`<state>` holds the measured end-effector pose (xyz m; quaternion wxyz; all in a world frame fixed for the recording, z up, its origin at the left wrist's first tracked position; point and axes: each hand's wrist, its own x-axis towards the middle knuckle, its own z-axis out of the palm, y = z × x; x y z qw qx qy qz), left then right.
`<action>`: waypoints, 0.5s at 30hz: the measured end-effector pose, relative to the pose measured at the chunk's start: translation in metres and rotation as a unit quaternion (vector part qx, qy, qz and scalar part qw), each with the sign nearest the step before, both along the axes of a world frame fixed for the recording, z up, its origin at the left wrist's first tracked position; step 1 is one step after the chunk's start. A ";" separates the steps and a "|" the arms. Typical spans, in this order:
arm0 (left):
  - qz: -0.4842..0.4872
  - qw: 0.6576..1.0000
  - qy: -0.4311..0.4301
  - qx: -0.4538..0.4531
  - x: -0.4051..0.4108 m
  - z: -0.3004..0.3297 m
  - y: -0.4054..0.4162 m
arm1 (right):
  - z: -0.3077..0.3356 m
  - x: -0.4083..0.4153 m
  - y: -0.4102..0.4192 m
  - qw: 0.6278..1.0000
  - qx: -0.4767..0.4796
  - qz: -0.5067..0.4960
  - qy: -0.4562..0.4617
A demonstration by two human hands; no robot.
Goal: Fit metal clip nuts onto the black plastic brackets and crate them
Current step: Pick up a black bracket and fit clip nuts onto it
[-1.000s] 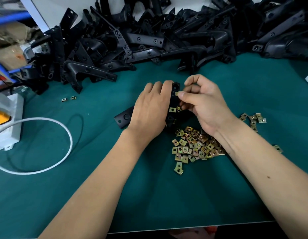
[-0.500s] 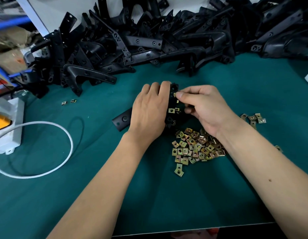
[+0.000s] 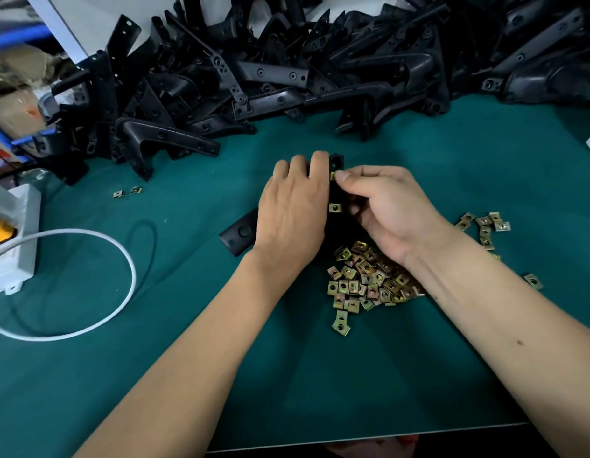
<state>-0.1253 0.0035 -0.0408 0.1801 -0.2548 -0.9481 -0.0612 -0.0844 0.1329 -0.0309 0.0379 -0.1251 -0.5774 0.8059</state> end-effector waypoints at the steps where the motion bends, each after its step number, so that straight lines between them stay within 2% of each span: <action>1: -0.011 1.000 -0.001 -0.003 -0.001 -0.001 -0.002 | 0.000 0.000 0.002 1.000 0.016 0.006 0.000; 4: -0.021 1.000 -0.003 0.020 -0.003 0.001 -0.006 | 0.000 -0.002 0.005 0.999 0.049 0.008 0.011; 8: 0.033 0.996 -0.008 0.077 -0.006 0.007 -0.009 | -0.004 -0.002 0.001 0.988 0.153 0.014 0.026; 10: 0.050 0.996 -0.003 0.072 -0.008 0.006 -0.010 | -0.005 -0.001 0.000 0.982 0.184 0.026 0.033; 15: 0.100 0.994 0.006 0.043 -0.004 0.006 -0.008 | -0.007 -0.003 -0.008 0.985 0.166 0.029 0.032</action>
